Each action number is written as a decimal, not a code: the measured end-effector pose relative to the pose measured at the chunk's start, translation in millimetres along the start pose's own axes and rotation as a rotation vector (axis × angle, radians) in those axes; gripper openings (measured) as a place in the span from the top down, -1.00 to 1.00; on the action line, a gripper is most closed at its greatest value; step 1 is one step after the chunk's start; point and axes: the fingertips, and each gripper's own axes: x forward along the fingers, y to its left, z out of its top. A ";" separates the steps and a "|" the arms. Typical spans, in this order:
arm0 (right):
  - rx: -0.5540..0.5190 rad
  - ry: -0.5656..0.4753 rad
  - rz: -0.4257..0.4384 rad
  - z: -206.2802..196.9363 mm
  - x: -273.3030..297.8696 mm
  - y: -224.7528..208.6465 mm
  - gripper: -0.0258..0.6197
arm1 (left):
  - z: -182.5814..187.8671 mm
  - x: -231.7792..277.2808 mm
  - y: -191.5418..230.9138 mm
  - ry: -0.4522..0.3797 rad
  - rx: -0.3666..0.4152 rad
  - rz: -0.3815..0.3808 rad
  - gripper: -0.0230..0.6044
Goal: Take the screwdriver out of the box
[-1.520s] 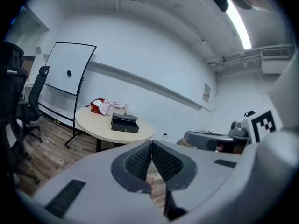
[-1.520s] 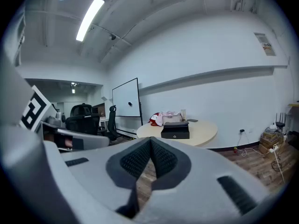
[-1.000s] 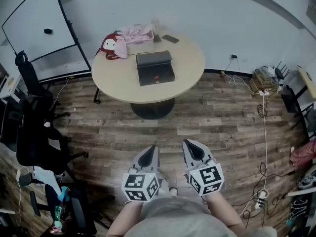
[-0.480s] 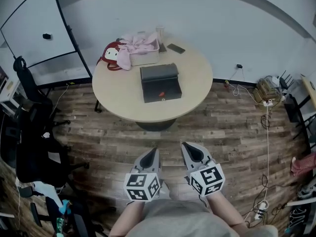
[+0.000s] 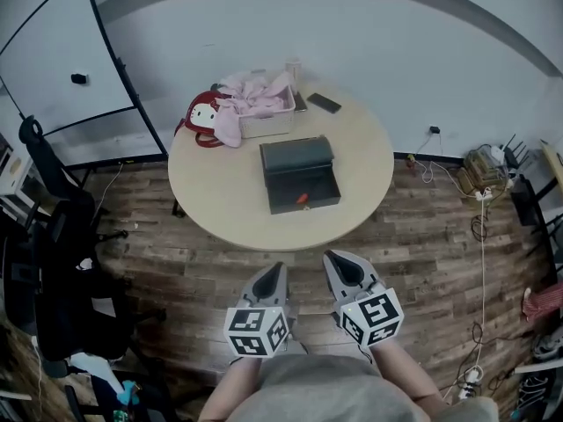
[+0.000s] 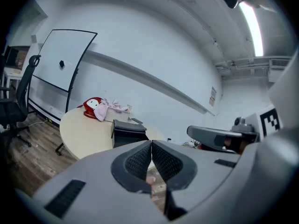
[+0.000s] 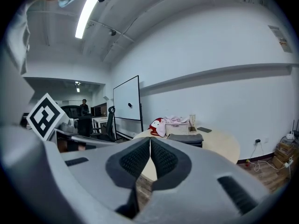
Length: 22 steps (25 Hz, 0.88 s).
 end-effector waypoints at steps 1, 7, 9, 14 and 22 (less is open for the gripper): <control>0.001 0.000 0.000 0.5 8.7 -0.3 0.92 | 2.3 4.0 7.3 0.001 0.000 0.001 0.92; 0.009 0.000 -0.008 2.1 51.6 -6.2 0.92 | 13.8 24.6 42.4 0.010 -0.003 -0.003 0.92; 0.012 -0.005 -0.018 3.9 62.9 -10.4 0.92 | 16.3 29.9 52.2 0.014 -0.001 -0.004 0.92; 0.018 -0.019 -0.048 7.8 78.3 -28.3 0.92 | 22.0 44.2 72.1 0.012 -0.009 0.011 0.92; 0.016 0.005 -0.076 5.2 97.3 -81.7 0.92 | 19.4 79.6 81.0 0.045 -0.031 0.038 0.92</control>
